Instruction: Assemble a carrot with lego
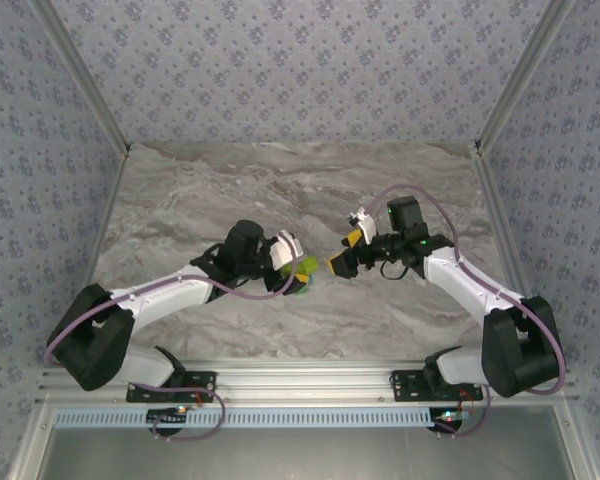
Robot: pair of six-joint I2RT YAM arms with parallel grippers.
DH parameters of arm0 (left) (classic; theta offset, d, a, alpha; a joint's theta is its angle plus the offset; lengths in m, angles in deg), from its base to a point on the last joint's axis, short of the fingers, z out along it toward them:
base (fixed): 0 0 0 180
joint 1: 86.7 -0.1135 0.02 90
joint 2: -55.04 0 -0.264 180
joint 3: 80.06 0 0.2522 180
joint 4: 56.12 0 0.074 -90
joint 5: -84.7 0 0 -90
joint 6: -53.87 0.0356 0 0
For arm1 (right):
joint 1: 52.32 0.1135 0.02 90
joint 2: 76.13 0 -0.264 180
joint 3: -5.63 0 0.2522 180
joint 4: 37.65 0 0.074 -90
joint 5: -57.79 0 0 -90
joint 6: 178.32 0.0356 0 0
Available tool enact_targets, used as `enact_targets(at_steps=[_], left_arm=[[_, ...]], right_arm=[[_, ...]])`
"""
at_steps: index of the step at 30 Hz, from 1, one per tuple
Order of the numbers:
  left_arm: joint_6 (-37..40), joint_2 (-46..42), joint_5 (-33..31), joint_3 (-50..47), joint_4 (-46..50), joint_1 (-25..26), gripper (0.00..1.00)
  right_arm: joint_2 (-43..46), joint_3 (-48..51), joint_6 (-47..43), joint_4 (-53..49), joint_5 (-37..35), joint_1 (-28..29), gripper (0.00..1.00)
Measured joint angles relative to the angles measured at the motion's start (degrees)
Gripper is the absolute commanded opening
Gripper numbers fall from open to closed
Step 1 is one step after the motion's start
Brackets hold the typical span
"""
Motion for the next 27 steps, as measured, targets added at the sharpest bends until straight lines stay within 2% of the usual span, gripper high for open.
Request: enact_targets(at_steps=[8,19,27], left_arm=[[1.7,0.9,-2.8,1.6,3.1,0.2,0.84],[6.8,10.3,-14.3,8.0,3.2,0.2,0.85],[7.6,10.3,-14.8,11.3,2.1,-1.5,0.86]], right_arm=[[0.0,0.0,0.0,0.0,0.0,0.0,1.00],[0.0,0.0,0.2,0.0,0.0,0.0,1.00],[0.0,0.0,0.2,0.0,0.6,0.0,1.00]])
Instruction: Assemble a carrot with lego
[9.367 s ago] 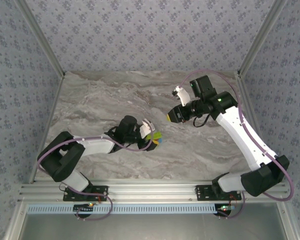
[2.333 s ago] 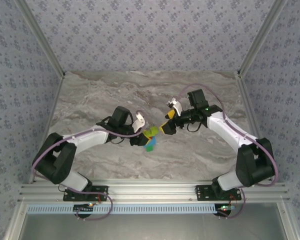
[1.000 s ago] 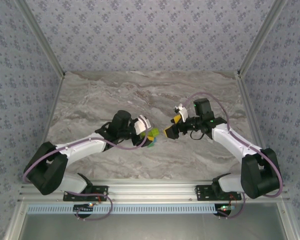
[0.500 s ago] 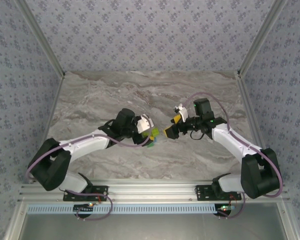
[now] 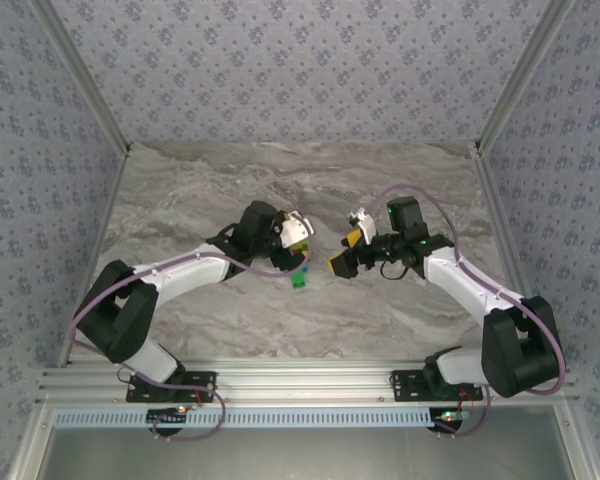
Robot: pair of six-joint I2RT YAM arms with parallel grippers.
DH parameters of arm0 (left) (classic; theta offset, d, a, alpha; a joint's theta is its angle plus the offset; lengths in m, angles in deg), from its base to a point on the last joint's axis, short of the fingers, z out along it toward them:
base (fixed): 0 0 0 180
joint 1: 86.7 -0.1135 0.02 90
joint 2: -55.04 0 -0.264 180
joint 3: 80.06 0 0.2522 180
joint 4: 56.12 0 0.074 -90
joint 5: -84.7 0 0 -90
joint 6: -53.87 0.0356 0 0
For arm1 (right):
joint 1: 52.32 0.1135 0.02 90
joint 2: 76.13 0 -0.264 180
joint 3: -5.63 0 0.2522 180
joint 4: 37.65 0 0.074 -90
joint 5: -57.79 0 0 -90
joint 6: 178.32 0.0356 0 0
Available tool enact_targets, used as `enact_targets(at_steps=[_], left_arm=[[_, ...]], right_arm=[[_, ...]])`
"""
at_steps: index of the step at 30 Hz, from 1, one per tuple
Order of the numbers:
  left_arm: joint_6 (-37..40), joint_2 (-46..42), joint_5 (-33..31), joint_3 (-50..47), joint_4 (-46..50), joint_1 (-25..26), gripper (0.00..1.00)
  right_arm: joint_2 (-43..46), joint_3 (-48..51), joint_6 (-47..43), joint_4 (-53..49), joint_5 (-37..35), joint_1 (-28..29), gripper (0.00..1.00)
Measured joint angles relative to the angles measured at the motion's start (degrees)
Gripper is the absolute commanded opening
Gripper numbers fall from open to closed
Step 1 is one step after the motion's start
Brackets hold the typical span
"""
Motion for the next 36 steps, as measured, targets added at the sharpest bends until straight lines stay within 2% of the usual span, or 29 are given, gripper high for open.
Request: enact_targets(at_steps=[6,9,11,12,14,17,20,23,25,28,33,36], left_arm=[[0.0,-1.8,-0.4,0.4,-0.3,-1.2,0.86],[-1.3,-4.8,-2.9,-1.6,-4.5,-1.9,0.86],[-3.3,-8.5,-5.7,-5.5,-8.9,-3.3,0.86],[-4.5,-10.3,-7.6,-7.8,-11.2,-4.3,0.86],[-7.5,-14.2,-12.4,-13.9,-16.5,-6.9,0.97],[-11.3,-18.0,-19.9,-22.4,-22.6,-11.3,0.97],[-14.7,-19.9,-26.6,-30.1,-27.1,-15.7,0.97],[-18.1,-22.6,-28.9,-36.2,-29.1,-20.4,0.97],[-21.0,-23.3,-28.5,-38.1,-30.5,-24.5,0.97],[-24.1,-21.3,-27.5,-38.3,-33.9,-29.5,0.97],[-26.2,-16.8,-26.0,-38.1,-36.3,-31.3,0.97],[-28.1,-16.8,-24.9,-38.2,-38.8,-34.9,0.97]], right_arm=[[0.0,0.0,0.0,0.0,0.2,0.0,1.00],[0.3,0.1,0.6,0.0,-1.4,0.0,1.00],[1.4,0.8,1.4,0.8,-5.3,0.0,1.00],[2.2,1.4,1.9,1.1,-7.7,0.0,1.00],[4.6,3.1,3.5,2.5,-15.5,-0.4,1.00],[8.2,6.8,6.4,6.8,-28.6,-2.5,1.00],[12.9,13.5,9.6,13.0,-42.5,-7.2,1.00],[15.6,19.9,11.5,19.6,-53.8,-12.2,1.00],[15.1,23.7,11.5,25.4,-58.0,-14.0,1.00],[10.5,25.9,12.0,31.1,-59.4,-16.3,1.00],[4.4,28.8,11.8,41.9,-59.7,-17.4,1.00],[2.2,28.8,11.3,45.7,-59.6,-17.6,1.00]])
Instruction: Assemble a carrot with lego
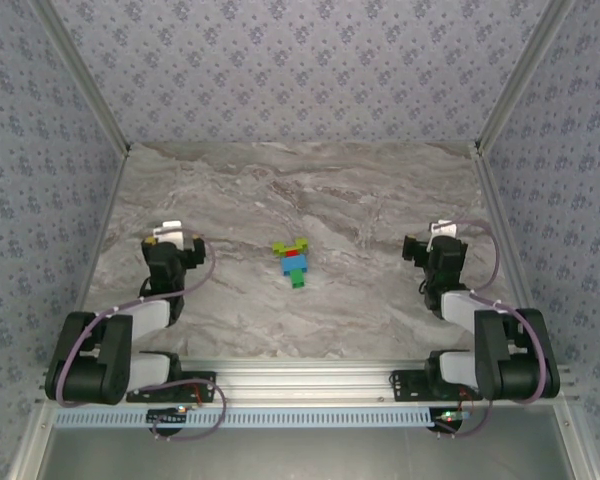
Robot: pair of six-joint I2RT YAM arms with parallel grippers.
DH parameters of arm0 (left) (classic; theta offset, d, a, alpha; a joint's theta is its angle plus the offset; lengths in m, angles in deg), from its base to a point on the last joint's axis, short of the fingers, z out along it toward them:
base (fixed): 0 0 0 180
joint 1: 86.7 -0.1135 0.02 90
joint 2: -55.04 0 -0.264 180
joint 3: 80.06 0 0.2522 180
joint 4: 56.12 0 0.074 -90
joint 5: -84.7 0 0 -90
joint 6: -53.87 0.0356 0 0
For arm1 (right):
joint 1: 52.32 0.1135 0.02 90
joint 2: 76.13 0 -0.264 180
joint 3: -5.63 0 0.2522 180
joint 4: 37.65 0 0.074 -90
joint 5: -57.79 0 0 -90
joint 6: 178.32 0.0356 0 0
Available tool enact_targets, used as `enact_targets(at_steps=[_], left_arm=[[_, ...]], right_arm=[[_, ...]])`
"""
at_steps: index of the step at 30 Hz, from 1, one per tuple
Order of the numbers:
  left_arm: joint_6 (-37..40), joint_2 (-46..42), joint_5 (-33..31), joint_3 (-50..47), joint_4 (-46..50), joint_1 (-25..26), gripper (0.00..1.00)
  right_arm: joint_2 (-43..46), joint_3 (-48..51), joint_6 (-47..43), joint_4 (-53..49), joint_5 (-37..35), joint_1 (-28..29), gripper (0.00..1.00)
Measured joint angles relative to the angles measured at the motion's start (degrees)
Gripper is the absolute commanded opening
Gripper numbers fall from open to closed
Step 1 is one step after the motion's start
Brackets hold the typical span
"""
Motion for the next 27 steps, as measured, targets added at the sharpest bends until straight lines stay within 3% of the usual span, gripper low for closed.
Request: enact_targets(at_steps=[5,8,11,18,27], left_arm=[[-2.2,1.7,3.4,0.0,-2.8,-4.9,0.97],[-3.0,10.2,5.8,1.3,-8.0,-6.4,0.97],[-3.0,16.2,8.8,5.0,-5.3,-7.1,0.97],[-2.2,16.0,11.8,6.0,-5.2,-6.6,0.97],[-0.8,16.0,13.0,7.8,-3.3,-5.0,0.97]], right_arm=[[-1.4,-0.3,-1.7,3.3,1.2,0.2,1.00],[-4.6,-0.4,-2.9,8.9,1.6,0.2,1.00],[-8.9,-1.2,-3.6,10.0,2.3,0.3,1.00],[-13.2,-3.7,-3.5,10.4,7.9,-3.3,1.00],[-13.2,-3.8,-3.5,10.4,9.6,-3.4,1.00]])
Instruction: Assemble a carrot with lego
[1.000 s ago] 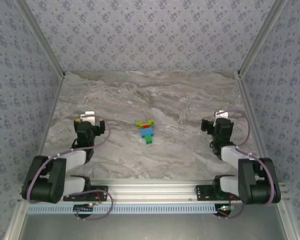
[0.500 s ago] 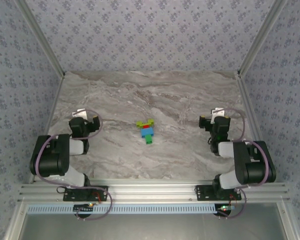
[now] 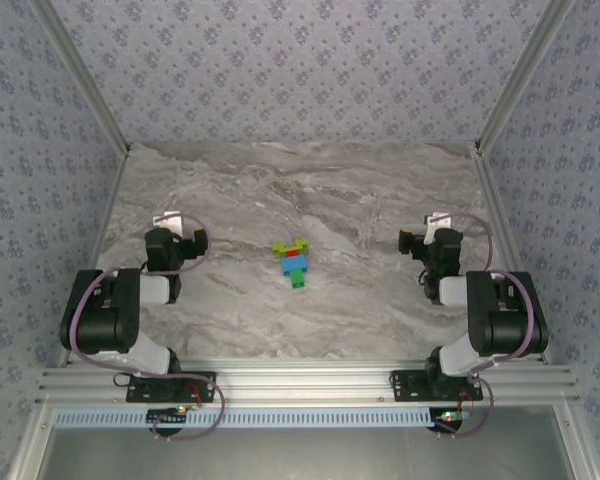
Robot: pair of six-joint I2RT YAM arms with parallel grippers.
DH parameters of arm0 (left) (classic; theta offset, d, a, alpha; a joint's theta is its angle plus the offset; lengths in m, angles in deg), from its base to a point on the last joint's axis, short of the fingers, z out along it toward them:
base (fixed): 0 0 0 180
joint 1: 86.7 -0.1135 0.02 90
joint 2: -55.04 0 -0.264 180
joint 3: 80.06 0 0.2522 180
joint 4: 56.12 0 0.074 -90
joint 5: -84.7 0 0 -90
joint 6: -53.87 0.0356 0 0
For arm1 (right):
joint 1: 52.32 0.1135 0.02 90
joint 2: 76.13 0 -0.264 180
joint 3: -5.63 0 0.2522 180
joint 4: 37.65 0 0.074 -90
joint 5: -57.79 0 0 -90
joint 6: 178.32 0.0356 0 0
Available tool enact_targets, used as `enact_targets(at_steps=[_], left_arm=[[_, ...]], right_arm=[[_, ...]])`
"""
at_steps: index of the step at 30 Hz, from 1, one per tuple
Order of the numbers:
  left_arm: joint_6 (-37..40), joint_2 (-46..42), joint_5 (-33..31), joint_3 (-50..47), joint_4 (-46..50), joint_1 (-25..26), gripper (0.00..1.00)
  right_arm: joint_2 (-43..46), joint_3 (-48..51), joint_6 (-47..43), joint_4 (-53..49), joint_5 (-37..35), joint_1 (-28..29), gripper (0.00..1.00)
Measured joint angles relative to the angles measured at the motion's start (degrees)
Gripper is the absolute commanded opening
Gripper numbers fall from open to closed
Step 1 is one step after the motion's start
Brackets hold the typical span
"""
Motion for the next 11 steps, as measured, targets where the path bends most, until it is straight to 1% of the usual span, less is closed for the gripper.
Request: enact_targets(at_steps=[11], left_arm=[[0.0,0.0,1.3,0.0,1.0,-0.8,0.97]], right_arm=[[0.0,0.0,0.0,0.0,0.8,0.0,1.00]])
